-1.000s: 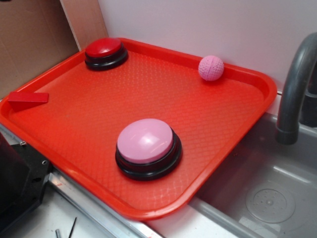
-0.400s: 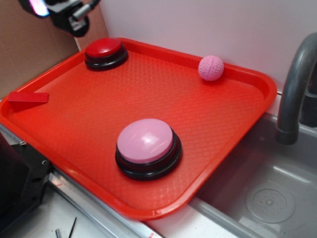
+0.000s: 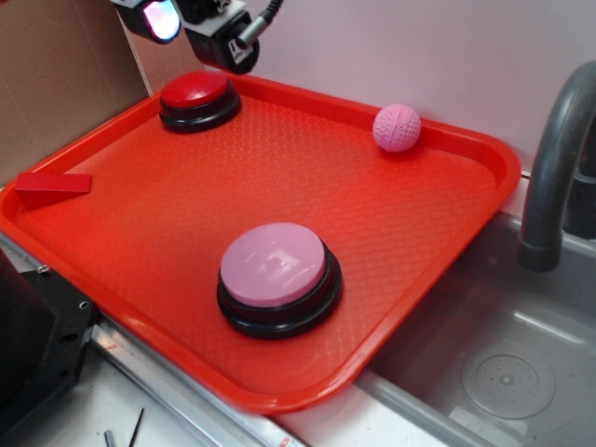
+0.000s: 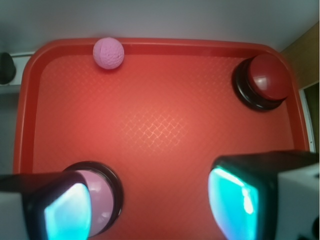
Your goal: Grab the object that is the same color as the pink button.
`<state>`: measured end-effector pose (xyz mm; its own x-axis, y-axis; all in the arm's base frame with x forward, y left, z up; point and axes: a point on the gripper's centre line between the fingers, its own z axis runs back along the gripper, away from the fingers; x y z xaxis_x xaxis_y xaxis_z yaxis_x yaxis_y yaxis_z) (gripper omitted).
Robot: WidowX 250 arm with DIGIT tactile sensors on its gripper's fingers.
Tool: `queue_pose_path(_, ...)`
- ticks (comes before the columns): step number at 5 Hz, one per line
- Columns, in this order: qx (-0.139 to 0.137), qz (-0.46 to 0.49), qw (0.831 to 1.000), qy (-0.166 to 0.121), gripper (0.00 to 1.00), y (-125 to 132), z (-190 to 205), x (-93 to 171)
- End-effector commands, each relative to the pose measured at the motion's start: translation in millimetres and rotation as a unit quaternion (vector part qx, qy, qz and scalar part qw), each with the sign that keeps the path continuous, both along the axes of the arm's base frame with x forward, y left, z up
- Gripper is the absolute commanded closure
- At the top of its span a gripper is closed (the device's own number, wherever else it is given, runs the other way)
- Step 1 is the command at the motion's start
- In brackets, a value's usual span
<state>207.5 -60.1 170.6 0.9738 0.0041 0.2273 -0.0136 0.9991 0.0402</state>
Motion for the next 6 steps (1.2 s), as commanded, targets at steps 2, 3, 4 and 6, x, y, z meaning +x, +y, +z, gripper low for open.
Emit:
queue_pose_path(2,0.004,-0.024,1.000,-0.011,0.00,-0.8,-28.4,43.2)
queue_pose_path(3,-0.029,-0.069,0.995,-0.071,0.00,-13.9,-45.8,77.0)
queue_pose_path(4,-0.037,-0.075,0.992,-0.097,0.00,-16.3,-58.4,93.5)
queue_pose_path(6,-0.040,-0.038,0.995,-0.077,0.00,-23.7,-87.0,123.0)
